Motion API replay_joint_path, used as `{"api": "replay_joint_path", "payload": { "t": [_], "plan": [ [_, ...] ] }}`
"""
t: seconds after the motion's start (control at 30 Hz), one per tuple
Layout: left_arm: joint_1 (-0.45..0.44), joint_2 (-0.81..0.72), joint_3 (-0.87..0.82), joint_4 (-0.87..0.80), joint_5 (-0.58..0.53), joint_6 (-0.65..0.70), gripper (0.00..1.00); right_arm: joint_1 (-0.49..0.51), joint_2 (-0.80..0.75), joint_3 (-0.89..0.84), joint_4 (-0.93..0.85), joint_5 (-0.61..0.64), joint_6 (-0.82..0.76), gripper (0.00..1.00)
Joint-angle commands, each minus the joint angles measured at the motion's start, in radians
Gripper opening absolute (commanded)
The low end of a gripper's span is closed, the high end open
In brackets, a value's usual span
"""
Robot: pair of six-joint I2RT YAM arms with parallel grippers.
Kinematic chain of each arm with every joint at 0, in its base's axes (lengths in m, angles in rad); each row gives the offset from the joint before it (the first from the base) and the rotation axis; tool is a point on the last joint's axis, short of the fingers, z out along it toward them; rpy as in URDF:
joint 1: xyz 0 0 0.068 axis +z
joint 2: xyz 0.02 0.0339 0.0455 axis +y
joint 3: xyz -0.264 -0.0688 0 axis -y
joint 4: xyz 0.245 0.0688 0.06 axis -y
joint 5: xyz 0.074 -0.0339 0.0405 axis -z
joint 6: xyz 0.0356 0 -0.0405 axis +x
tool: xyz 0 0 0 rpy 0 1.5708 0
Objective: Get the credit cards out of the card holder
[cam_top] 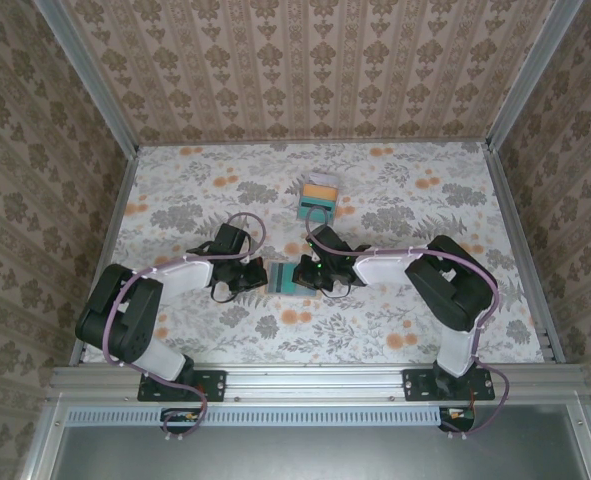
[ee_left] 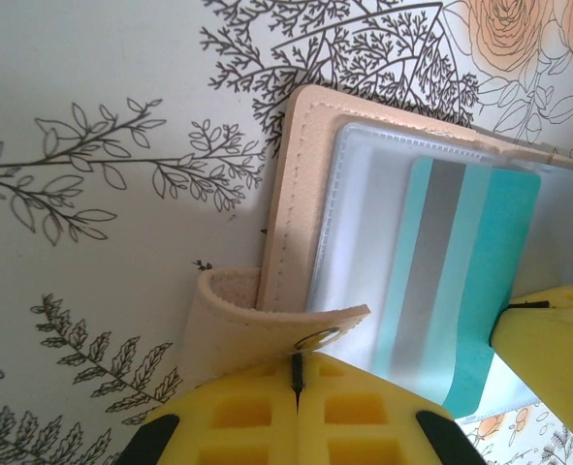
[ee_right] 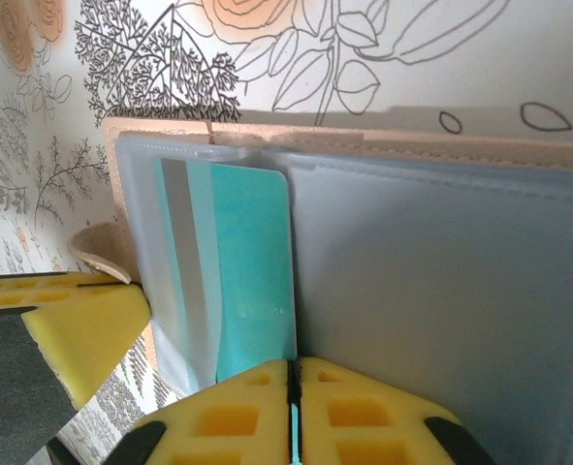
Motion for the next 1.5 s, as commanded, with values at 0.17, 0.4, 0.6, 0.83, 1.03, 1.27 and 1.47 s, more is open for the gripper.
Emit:
{"api": "replay_joint_path", "payload": {
  "t": [0.17,0.4,0.6,0.83,1.03,1.27,1.47],
  "plan": [
    [-0.014,0.037,0.015,-0.093,-0.019,0.007,0.02,-0.001,0.048,0.026,0.034,-0.023,0.015,0.18],
    [-0.017,0.036,0.021,-0.099,-0.019,0.011,0.02,-0.001,0.075,0.030,0.055,-0.027,0.035,0.18],
    [-0.019,0.036,0.020,-0.097,-0.020,0.009,0.02,-0.003,0.074,0.025,0.052,-0.021,0.035,0.06],
    [-0.018,0.036,0.021,-0.104,-0.025,0.012,0.02,-0.012,0.028,-0.010,0.042,-0.004,0.030,0.00],
    [-0.019,0.033,0.025,-0.105,-0.024,0.011,0.02,-0.038,-0.062,-0.072,0.005,0.028,-0.019,0.00],
    [-0.018,0.014,0.046,-0.122,-0.019,0.011,0.12,-0.052,-0.166,-0.085,-0.095,0.061,-0.119,0.00],
    [-0.020,-0.006,0.068,-0.125,-0.009,0.006,0.44,-0.052,-0.203,-0.056,-0.171,0.080,-0.165,0.00]
  ]
}}
